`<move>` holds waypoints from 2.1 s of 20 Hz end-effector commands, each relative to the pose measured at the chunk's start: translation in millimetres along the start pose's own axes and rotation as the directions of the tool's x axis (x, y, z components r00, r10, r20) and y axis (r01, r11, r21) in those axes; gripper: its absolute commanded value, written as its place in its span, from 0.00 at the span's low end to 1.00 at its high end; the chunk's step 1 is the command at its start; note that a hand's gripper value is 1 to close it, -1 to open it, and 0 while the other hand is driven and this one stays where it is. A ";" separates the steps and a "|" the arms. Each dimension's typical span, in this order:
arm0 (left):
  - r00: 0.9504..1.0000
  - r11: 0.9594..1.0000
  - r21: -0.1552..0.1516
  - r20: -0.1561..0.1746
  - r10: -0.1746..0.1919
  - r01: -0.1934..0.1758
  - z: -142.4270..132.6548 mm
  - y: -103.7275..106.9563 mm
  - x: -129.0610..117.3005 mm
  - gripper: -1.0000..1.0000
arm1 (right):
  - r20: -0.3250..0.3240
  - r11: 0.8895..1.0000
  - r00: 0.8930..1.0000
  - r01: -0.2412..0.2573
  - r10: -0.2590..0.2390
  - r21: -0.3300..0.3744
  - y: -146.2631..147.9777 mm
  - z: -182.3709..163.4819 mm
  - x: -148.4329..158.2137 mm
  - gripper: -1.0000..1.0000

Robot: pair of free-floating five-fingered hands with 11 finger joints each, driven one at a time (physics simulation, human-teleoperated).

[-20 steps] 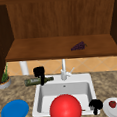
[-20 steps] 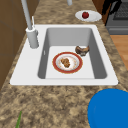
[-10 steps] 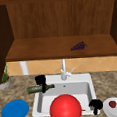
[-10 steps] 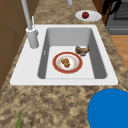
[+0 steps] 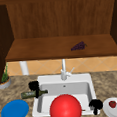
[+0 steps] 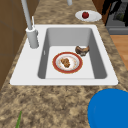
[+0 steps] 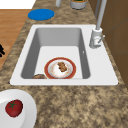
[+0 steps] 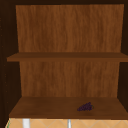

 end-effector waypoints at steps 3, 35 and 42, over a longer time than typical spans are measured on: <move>0.999 1.000 -0.021 0.047 0.002 -0.001 22.7 -13.7 -32.8 1.00 | 0.000 1.000 1.000 0.000 0.000 0.000 0.0 0.0 0.0 0.50; 1.000 1.000 -0.005 0.008 0.015 -0.015 127.8 -69.1 -235.1 1.00 | 0.000 1.000 1.000 0.000 0.000 0.000 0.0 0.0 0.0 0.50; 0.999 1.000 0.011 0.051 -0.012 0.011 124.4 -68.6 -303.0 1.00 | 0.000 1.000 1.000 0.000 0.000 0.000 0.0 0.0 0.0 0.50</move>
